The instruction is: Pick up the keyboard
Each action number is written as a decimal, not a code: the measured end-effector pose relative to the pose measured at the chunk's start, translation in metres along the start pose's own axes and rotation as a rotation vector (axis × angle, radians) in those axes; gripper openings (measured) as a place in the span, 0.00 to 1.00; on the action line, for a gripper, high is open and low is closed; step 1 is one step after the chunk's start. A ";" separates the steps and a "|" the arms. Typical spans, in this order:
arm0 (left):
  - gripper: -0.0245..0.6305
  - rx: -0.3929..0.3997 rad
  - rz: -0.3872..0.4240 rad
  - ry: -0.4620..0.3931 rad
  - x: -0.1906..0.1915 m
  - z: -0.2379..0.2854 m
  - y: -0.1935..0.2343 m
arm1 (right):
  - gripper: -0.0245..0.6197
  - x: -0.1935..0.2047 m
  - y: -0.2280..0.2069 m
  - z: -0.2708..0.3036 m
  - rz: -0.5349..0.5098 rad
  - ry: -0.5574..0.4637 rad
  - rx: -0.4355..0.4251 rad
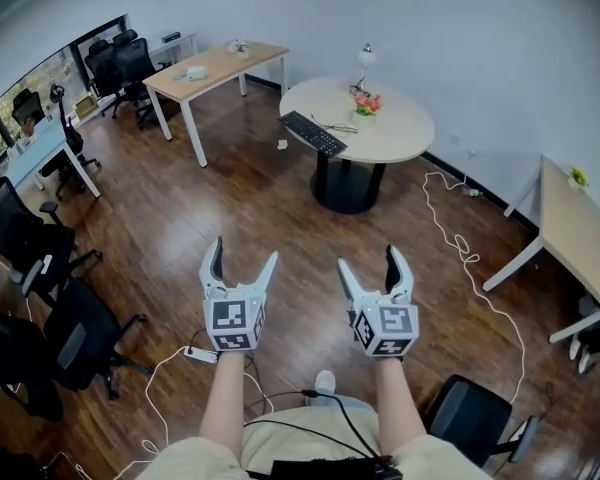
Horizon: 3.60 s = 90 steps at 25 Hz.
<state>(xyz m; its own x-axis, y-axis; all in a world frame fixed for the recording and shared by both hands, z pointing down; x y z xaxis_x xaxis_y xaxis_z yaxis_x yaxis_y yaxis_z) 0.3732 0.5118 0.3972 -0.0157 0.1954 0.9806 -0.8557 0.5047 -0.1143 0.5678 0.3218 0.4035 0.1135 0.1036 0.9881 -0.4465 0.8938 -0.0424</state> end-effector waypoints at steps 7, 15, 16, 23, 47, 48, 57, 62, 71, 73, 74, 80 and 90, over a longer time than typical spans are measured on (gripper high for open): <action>0.71 0.010 -0.002 -0.010 -0.023 0.069 -0.045 | 0.72 -0.012 -0.087 0.029 0.035 -0.031 0.023; 0.71 -0.027 0.030 0.034 -0.020 0.103 -0.055 | 0.72 0.010 -0.116 0.065 0.079 0.002 -0.015; 0.71 -0.031 0.035 0.039 -0.019 0.107 -0.053 | 0.72 0.012 -0.117 0.073 0.091 0.006 -0.023; 0.71 -0.044 0.024 0.073 -0.005 0.153 -0.016 | 0.72 0.016 -0.102 0.140 0.076 0.039 -0.069; 0.71 0.073 -0.047 0.053 -0.015 0.441 0.190 | 0.72 -0.043 -0.060 0.488 -0.019 0.092 -0.068; 0.71 0.058 -0.055 0.055 -0.014 0.444 0.200 | 0.72 -0.045 -0.057 0.497 -0.020 0.098 -0.075; 0.71 -0.051 -0.088 0.083 -0.001 0.487 0.279 | 0.72 -0.046 -0.017 0.618 -0.038 0.130 -0.218; 0.71 -0.019 -0.047 0.104 -0.001 0.561 0.317 | 0.72 -0.045 -0.014 0.707 -0.011 0.110 -0.228; 0.71 0.111 0.026 0.065 -0.052 0.742 0.343 | 0.71 -0.079 -0.116 0.825 0.143 0.040 -0.020; 0.71 0.138 0.028 0.067 -0.057 0.774 0.340 | 0.71 -0.080 -0.138 0.835 0.150 0.038 0.020; 0.71 0.153 0.032 0.070 -0.058 0.789 0.337 | 0.71 -0.078 -0.149 0.838 0.153 0.041 0.037; 0.71 0.316 0.068 0.103 -0.059 0.866 0.296 | 0.71 -0.052 -0.201 0.833 0.207 0.083 0.161; 0.71 0.628 0.165 0.160 -0.039 0.990 0.231 | 0.71 -0.019 -0.264 0.841 0.259 0.145 0.410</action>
<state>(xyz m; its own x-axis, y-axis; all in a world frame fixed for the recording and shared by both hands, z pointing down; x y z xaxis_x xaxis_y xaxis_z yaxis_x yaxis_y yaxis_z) -0.3360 -0.2113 0.4902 -0.1364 0.3745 0.9171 -0.9881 -0.1182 -0.0987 -0.0627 -0.2827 0.5204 0.0617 0.3846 0.9210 -0.7847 0.5889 -0.1934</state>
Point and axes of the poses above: the fingertips, and each gripper's own axes: z forward along the fingers, y to its left, x out of its underside, the point moved 7 cm from there along -z, backward along the fingers, and after that the axes turned 9 degrees about y, right-handed, at the moved point
